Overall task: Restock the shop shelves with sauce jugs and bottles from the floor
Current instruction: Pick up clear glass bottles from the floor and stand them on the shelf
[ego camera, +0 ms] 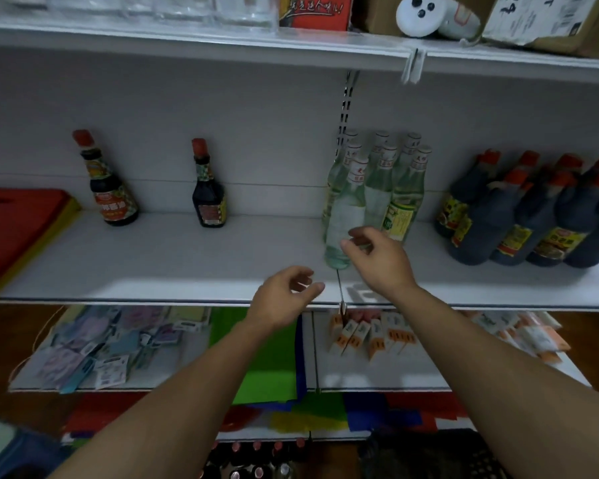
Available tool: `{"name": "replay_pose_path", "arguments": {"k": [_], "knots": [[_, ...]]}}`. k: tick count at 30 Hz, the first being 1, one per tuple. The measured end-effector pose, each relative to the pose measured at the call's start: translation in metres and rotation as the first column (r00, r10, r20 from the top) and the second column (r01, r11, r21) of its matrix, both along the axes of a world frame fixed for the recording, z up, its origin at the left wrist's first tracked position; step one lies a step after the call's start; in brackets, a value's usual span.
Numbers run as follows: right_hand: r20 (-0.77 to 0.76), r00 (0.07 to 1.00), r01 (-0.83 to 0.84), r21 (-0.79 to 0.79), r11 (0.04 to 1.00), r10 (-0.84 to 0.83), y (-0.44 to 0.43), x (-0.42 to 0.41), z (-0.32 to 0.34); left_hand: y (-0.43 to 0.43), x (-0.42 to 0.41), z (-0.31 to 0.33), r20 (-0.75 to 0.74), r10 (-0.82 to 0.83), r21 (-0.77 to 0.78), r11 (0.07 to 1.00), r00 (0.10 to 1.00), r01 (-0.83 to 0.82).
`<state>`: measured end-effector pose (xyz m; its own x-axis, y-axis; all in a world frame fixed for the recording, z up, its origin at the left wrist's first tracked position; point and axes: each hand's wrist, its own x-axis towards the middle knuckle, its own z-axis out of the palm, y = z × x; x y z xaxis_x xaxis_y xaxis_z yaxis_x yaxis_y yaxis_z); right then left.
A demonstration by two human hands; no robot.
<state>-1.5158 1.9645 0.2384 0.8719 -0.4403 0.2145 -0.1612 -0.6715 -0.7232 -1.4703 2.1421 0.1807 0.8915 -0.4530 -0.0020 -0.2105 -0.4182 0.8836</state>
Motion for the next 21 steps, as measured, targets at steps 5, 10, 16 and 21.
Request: {"name": "replay_pose_path", "arguments": {"k": [5, 10, 16, 21], "knots": [[-0.009, 0.994, -0.105, 0.013, 0.994, 0.105, 0.033, -0.015, -0.005, 0.037, -0.044, -0.024, -0.021, 0.064, 0.077, 0.995, 0.998, -0.062], [-0.038, 0.98, -0.195, 0.064, 0.979, 0.197, 0.057, -0.042, -0.03, 0.065, -0.098, -0.057, -0.106, 0.131, 0.218, 0.97, 0.986, -0.106], [-0.131, 0.945, -0.289, 0.094, 0.953, 0.299, 0.085, -0.076, -0.088, 0.1, -0.166, -0.125, -0.251, 0.215, 0.297, 0.945, 0.944, -0.136], [-0.282, 0.897, -0.314, 0.131, 0.94, 0.339, 0.103, -0.098, -0.146, 0.132, -0.201, -0.193, -0.373, 0.281, 0.367, 0.92, 0.884, -0.137]]}}
